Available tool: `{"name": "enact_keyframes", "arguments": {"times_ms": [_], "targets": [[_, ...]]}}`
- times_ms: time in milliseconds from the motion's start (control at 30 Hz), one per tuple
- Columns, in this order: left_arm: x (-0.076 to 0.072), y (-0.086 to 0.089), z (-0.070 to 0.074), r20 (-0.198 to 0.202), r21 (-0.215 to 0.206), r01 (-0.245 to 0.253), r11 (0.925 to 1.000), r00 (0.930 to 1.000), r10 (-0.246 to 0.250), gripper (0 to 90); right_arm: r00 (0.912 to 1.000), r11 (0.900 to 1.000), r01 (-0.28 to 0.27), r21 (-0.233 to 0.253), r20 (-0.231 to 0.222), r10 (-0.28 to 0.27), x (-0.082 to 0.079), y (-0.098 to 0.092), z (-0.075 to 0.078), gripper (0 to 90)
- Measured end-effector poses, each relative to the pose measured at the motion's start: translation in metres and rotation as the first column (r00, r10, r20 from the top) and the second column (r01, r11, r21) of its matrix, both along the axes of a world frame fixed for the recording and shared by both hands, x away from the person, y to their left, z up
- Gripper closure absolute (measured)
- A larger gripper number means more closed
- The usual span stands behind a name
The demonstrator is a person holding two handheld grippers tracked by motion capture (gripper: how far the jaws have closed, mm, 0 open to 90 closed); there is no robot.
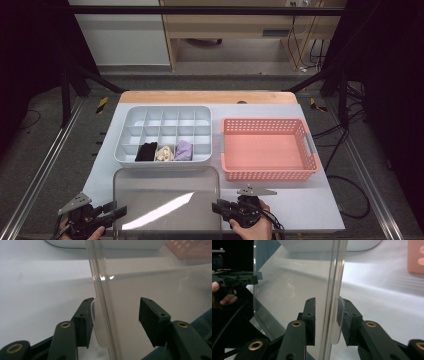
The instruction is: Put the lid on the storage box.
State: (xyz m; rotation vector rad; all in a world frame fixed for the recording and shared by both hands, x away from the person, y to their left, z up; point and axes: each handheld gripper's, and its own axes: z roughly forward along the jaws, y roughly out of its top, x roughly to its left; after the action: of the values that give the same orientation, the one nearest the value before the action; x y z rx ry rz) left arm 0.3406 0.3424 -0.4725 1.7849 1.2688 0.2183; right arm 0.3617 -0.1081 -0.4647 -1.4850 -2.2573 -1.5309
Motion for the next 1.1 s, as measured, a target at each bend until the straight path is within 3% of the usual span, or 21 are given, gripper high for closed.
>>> {"name": "enact_keyframes", "arguments": {"times_ms": [300, 500, 633, 900, 1100], "targets": [[-0.007, 0.0, 0.009, 0.037, 0.005, -0.022, 0.9997, 0.9991, 0.022, 48.4, 1.0, 1.0, 0.008, 0.019, -0.004, -0.008, -0.001, 0.0, 0.009, 70.1], [-0.007, 0.002, 0.022, 0.08, -0.007, -0.033, 0.9994, 0.9962, 0.034, 49.6, 0.9989, 1.0, 0.0, 0.021, 0.048, -0.001, -0.002, 0.002, 0.024, 70.3], [-0.004, 0.005, 0.032, 0.107, -0.034, -0.04, 0.9986, 0.9933, 0.044, 49.9, 0.9982, 0.999, 0.006, 0.036, 0.059, -0.008, 0.001, 0.002, 0.034, 70.2], [0.005, 0.006, 0.047, 0.145, -0.043, -0.054, 0.9977, 0.9876, 0.059, 49.8, 0.9953, 0.999, 0.011, 0.04, 0.096, -0.015, 0.011, 0.005, 0.05, 70.1], [0.024, 0.005, 0.058, 0.17, -0.052, -0.06, 0.9969, 0.9831, 0.068, 49.7, 0.9919, 0.999, 0.011, 0.047, 0.126, -0.017, 0.029, 0.005, 0.063, 70.2]]}}
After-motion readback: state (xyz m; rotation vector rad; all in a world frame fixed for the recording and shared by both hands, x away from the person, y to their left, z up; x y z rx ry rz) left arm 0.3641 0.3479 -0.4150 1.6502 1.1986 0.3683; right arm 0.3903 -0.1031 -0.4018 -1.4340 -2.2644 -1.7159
